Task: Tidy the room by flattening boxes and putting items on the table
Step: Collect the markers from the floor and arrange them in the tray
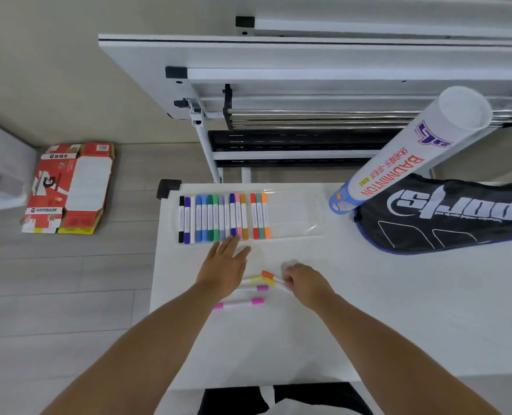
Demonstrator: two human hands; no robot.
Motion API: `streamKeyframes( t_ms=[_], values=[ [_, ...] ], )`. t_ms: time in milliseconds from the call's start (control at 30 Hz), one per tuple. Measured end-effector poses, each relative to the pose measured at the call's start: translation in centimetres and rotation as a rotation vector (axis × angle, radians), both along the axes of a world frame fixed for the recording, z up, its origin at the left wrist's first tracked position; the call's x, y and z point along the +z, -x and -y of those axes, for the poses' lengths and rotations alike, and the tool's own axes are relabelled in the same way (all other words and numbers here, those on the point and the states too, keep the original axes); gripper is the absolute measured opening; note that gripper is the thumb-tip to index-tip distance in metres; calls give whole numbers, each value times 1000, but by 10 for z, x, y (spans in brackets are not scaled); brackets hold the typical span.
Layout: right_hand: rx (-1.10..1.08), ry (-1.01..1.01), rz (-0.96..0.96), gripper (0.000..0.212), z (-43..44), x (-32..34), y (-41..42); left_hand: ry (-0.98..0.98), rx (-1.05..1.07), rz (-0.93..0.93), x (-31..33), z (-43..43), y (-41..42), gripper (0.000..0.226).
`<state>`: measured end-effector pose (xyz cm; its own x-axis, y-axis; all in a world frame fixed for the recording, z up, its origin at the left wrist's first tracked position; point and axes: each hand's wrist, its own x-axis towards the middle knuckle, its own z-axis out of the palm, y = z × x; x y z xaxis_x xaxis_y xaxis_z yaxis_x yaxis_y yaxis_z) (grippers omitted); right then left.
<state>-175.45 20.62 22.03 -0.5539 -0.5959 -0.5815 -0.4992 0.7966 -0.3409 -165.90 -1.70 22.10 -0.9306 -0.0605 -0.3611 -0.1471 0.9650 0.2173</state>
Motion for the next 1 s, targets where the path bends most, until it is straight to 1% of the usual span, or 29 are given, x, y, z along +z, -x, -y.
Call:
streamKeyframes(
  t_ms=[67, 167, 233, 300, 367, 467, 533, 667, 733, 867, 1000],
  values=[
    [-14, -5, -14, 7, -1, 0, 3, -11, 13, 9, -1, 0, 0, 46],
    [89, -22, -48, 10, 0, -4, 5, -27, 28, 20, 1, -2, 1, 47],
    [151, -30, -66, 25, 3, -6, 2, -28, 30, 12, 3, -2, 1, 46],
    [137, -37, -85, 34, 4, -8, -2, -29, 35, 7, 4, -2, 2, 46],
    [97, -59, -94, 30, 5, -10, -4, -28, 35, 9, 2, 0, 3, 46],
    [58, -37, -71, 17, 6, -7, -2, -17, 14, 3, 1, 2, 5, 45],
    [-42, -2, -69, 16, 11, -1, 7, -7, 19, -23, 0, 4, 8, 44],
    [-443, 180, -2, 24, 38, 14, 43, 19, 29, -40, 0, 8, 22, 45],
    [-560, 229, 42, 22, 56, 21, 66, 16, 50, -27, -1, 10, 31, 44],
    [-629, 189, 130, 11, 84, 25, 104, -3, 118, 65, -10, 12, 42, 47],
    [-576, 116, 164, 18, 100, 15, 124, -33, 130, 71, -16, 13, 43, 48]
  ],
)
